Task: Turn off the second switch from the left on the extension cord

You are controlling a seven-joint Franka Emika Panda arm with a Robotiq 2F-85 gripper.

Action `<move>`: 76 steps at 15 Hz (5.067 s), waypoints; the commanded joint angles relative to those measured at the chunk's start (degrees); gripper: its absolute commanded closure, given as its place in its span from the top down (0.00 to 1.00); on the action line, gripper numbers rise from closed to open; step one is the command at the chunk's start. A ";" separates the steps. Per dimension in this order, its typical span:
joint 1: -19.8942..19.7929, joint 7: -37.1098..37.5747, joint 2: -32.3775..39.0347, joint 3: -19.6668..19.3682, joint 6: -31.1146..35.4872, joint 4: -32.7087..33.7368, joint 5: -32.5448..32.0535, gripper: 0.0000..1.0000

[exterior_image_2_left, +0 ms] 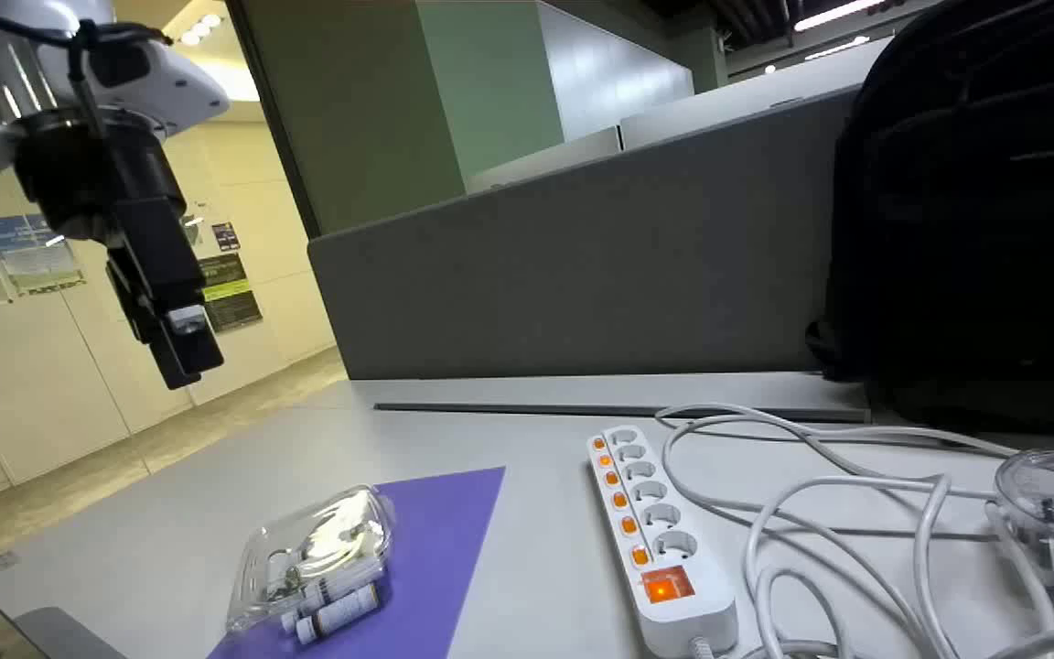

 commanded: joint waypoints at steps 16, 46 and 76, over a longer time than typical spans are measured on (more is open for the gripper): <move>0.36 2.00 0.26 -0.52 0.81 0.01 -0.89 1.00; 4.31 19.62 48.13 -13.80 28.72 30.23 -13.48 0.00; -0.58 -35.78 65.26 -14.47 11.01 50.54 -3.19 0.00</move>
